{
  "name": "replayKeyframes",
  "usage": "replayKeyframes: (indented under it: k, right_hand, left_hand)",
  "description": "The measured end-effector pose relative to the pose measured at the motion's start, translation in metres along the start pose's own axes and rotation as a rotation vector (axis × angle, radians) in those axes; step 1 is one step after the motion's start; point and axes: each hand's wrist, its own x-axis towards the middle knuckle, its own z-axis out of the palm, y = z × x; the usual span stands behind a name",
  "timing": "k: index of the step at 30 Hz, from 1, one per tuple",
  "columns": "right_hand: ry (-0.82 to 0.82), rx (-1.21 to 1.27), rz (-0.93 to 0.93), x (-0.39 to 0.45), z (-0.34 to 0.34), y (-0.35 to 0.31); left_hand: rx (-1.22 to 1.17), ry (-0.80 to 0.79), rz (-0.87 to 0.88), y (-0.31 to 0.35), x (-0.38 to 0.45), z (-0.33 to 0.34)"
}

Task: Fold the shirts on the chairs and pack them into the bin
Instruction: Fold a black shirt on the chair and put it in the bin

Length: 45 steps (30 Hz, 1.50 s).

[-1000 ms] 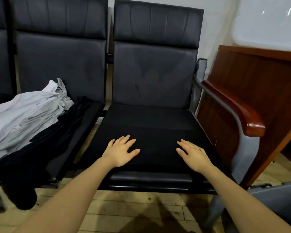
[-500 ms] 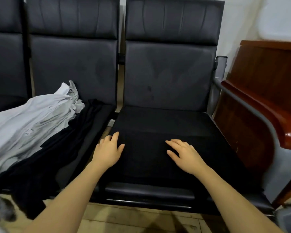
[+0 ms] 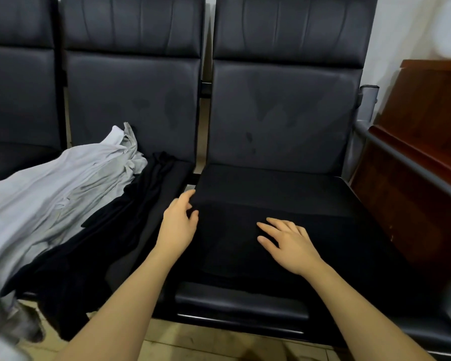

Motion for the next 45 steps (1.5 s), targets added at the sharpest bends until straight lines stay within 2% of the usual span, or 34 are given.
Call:
replayKeyframes:
  k: [6, 12, 15, 19, 22, 25, 27, 33, 38, 42, 44, 45]
  right_hand:
    - [0.074, 0.031, 0.003, 0.014, 0.018, -0.045]
    - [0.143, 0.263, -0.058, 0.008, 0.005, -0.03]
    - [0.164, 0.129, -0.055, -0.006, -0.006, -0.002]
    - [0.114, 0.005, 0.026, -0.03, -0.017, 0.038]
    - [0.089, -0.024, 0.126, -0.046, -0.027, 0.066]
    - [-0.002, -0.034, 0.253, -0.061, -0.032, 0.089]
    - [-0.008, 0.008, 0.267, -0.068, -0.028, 0.095]
    - [0.188, 0.234, 0.253, -0.071, -0.025, 0.099]
    - [0.477, 0.565, 0.372, -0.076, -0.027, 0.108]
    - [0.546, 0.715, 0.442, -0.078, -0.033, 0.11]
    - [0.555, 0.723, 0.474, -0.077, -0.033, 0.113]
    - [0.546, 0.703, 0.496, -0.076, -0.032, 0.116]
  left_hand:
    - [-0.023, 0.053, 0.236, 0.023, 0.005, -0.008]
    - [-0.094, 0.037, 0.292, 0.058, 0.001, -0.002]
    - [-0.09, -0.026, 0.326, 0.075, -0.003, 0.014]
    - [-0.066, -0.153, 0.377, 0.102, -0.013, 0.046]
    - [-0.148, -0.221, 0.387, 0.123, -0.018, 0.069]
    - [-0.216, -0.304, 0.353, 0.137, -0.024, 0.092]
    - [-0.22, -0.34, 0.339, 0.143, -0.028, 0.104]
    - [-0.259, -0.345, 0.315, 0.164, -0.034, 0.134]
    - [-0.359, -0.371, 0.232, 0.184, -0.043, 0.155]
    - [-0.337, -0.551, 0.207, 0.192, -0.045, 0.165]
    - [-0.312, -0.669, 0.179, 0.19, -0.044, 0.166]
    - [-0.307, -0.67, 0.166, 0.188, -0.041, 0.166]
